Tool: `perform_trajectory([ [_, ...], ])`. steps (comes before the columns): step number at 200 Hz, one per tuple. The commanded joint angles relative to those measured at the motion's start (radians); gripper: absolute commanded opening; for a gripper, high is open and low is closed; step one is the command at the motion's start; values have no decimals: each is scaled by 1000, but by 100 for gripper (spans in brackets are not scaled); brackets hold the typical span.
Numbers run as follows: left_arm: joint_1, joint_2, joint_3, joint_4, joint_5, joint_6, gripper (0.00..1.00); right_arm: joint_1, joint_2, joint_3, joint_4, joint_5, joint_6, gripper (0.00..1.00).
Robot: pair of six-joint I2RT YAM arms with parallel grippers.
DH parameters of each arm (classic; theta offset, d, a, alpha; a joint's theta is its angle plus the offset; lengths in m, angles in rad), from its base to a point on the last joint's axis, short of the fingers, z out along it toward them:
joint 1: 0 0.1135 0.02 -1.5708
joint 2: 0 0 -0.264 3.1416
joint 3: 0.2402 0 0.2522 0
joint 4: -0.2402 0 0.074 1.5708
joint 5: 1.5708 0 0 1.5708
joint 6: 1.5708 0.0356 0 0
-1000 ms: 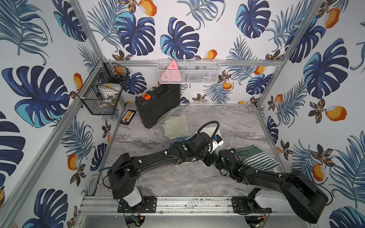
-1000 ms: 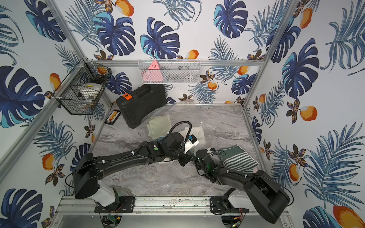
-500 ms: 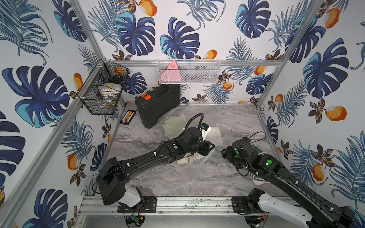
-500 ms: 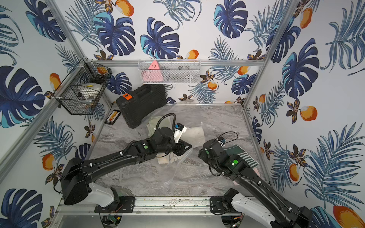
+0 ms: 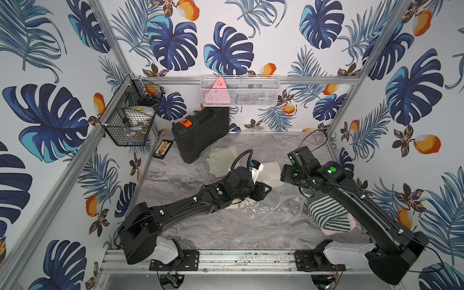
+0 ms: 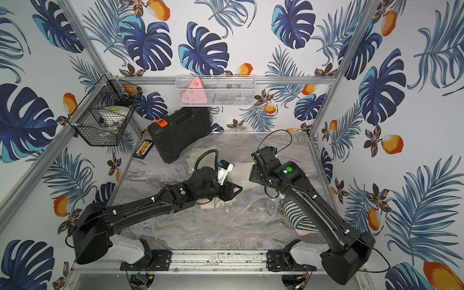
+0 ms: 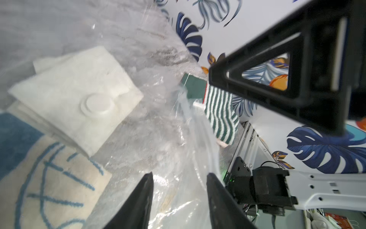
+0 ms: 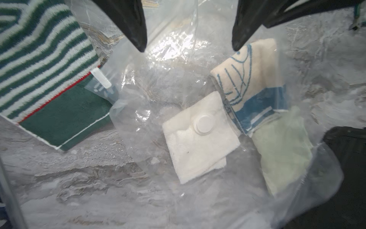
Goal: Place the folded towel into the vacuum bag
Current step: Adjust the vacuum bag at the center of the board.
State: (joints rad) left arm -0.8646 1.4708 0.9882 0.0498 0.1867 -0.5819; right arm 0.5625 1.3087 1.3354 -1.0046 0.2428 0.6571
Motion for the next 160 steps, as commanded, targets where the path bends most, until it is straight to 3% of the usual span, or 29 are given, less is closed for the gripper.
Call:
perform_trajectory([
  [1, 7, 54, -65, 74, -8, -65, 48, -30, 91, -32, 105, -137, -93, 67],
  [37, 38, 111, -160, 108, -55, -111, 48, -32, 273, -88, 270, -202, -118, 66],
  [72, 131, 108, -282, 139, -65, -205, 47, -22, 462, -94, 338, -258, -110, 64],
  [135, 232, -98, -373, -46, -196, -215, 47, 225, 572, -110, 437, -343, 6, 62],
  [160, 234, -164, -341, -111, -228, -185, 47, 234, 533, -134, 432, -382, 24, 62],
])
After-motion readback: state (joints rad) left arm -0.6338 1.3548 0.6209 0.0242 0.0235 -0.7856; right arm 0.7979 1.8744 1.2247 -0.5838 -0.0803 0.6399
